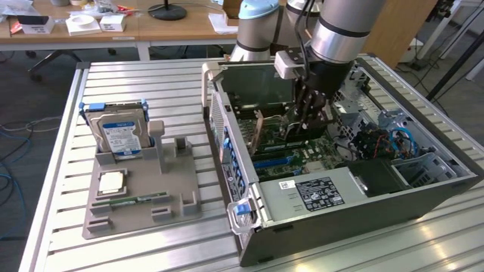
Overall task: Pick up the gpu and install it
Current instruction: 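Insert the gpu into the slot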
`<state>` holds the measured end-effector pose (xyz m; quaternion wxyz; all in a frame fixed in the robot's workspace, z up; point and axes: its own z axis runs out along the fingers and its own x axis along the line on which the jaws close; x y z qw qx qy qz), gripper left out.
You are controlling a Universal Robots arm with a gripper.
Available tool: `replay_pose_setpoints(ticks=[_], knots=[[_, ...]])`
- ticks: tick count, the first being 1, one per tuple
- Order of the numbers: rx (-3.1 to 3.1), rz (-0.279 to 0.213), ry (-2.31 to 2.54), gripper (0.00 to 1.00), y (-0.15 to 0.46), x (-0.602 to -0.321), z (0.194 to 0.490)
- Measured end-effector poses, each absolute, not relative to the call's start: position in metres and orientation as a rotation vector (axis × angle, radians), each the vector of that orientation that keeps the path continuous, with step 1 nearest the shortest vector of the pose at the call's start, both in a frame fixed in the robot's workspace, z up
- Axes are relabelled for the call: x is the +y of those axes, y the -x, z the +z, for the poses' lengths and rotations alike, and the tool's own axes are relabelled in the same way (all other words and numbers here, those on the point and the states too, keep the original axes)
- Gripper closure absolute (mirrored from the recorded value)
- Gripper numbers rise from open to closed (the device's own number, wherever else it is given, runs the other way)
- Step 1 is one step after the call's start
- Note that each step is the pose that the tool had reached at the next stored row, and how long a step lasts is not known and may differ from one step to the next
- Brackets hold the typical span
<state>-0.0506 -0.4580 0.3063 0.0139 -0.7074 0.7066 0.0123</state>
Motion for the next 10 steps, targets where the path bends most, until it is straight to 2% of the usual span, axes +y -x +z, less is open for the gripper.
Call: replay_pose_setpoints(ticks=[10], knots=[[2.2,0.038,2.204,0.74,0.0508,-0.458,0.296]])
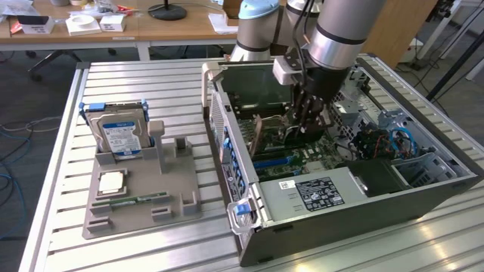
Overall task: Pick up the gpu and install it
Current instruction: 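Insert the gpu into the slot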
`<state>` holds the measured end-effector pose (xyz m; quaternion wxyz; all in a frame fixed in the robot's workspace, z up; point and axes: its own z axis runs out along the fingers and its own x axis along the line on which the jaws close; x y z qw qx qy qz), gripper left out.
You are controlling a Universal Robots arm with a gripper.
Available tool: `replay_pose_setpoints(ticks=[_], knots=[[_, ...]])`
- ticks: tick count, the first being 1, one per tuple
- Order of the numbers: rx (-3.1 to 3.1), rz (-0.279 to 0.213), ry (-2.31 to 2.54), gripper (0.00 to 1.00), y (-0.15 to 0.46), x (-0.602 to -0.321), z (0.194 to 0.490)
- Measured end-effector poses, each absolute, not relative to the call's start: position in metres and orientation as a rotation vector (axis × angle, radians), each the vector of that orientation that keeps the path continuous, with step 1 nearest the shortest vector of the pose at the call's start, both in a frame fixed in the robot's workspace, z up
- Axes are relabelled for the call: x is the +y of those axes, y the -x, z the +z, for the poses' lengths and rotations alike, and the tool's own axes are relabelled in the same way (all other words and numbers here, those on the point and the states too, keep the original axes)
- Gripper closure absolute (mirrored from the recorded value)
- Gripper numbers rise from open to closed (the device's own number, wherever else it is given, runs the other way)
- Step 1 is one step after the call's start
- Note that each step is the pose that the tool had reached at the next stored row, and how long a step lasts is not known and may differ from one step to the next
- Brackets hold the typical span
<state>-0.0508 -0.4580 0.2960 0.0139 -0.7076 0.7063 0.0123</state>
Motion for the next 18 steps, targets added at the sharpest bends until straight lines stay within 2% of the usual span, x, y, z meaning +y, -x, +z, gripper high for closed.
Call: replay_pose_setpoints(ticks=[18], knots=[[2.198,0.038,2.205,0.74,0.052,-0.458,0.2858]])
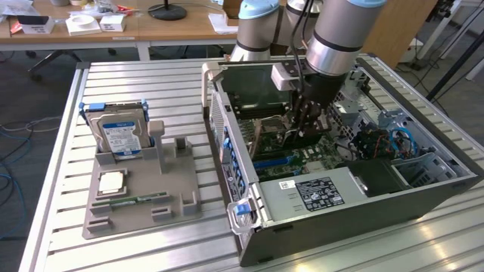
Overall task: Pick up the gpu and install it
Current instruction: 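Insert the gpu into the slot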
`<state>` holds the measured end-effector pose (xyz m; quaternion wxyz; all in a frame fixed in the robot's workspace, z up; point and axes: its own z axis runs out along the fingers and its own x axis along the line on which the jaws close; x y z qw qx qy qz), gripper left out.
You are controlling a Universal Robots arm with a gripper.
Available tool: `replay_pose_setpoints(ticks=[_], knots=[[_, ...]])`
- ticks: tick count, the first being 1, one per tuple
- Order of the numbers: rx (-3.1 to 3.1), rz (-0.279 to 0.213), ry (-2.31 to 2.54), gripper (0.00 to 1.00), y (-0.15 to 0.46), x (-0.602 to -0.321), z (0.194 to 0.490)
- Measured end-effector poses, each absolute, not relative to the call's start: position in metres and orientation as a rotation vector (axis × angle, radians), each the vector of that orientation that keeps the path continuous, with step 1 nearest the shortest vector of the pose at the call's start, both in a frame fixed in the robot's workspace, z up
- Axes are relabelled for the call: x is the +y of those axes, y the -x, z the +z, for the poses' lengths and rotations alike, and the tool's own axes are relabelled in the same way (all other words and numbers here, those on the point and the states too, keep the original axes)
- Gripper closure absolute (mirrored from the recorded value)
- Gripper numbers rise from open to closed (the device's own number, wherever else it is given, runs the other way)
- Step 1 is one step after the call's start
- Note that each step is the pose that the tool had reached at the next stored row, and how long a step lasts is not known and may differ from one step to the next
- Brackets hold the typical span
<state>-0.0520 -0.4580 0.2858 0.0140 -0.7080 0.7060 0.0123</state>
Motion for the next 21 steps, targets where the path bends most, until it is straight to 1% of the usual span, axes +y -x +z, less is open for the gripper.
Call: replay_pose_setpoints(ticks=[21], knots=[[2.198,0.038,2.205,0.74,0.0582,-0.4613,0.2856]])
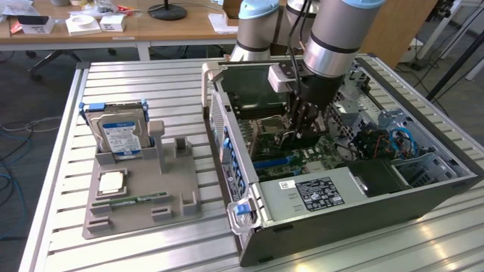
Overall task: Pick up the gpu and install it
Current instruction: 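Insert the gpu into the slot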
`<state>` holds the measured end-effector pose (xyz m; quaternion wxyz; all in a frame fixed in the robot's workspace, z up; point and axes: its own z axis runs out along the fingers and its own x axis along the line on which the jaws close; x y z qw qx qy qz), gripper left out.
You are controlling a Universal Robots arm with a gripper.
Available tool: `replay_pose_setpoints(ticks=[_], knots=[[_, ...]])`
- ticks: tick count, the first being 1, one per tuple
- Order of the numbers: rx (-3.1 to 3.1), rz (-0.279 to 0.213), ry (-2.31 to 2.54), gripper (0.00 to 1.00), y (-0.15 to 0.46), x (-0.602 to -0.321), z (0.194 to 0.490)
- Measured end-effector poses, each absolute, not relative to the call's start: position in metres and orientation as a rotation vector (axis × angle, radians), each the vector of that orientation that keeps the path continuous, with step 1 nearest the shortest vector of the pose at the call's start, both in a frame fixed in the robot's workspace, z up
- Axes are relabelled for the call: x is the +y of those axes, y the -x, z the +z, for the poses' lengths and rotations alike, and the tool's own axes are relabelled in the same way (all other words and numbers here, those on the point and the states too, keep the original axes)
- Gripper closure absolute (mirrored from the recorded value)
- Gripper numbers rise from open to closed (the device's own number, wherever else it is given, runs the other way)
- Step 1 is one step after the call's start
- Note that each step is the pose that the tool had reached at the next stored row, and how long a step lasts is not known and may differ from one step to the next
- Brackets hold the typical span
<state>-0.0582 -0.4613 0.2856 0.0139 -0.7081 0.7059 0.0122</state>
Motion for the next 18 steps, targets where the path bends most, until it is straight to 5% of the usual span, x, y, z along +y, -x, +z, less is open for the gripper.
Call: replay_pose_setpoints(ticks=[18], knots=[[2.199,0.038,2.205,0.74,0.0598,-0.4613,0.2769]])
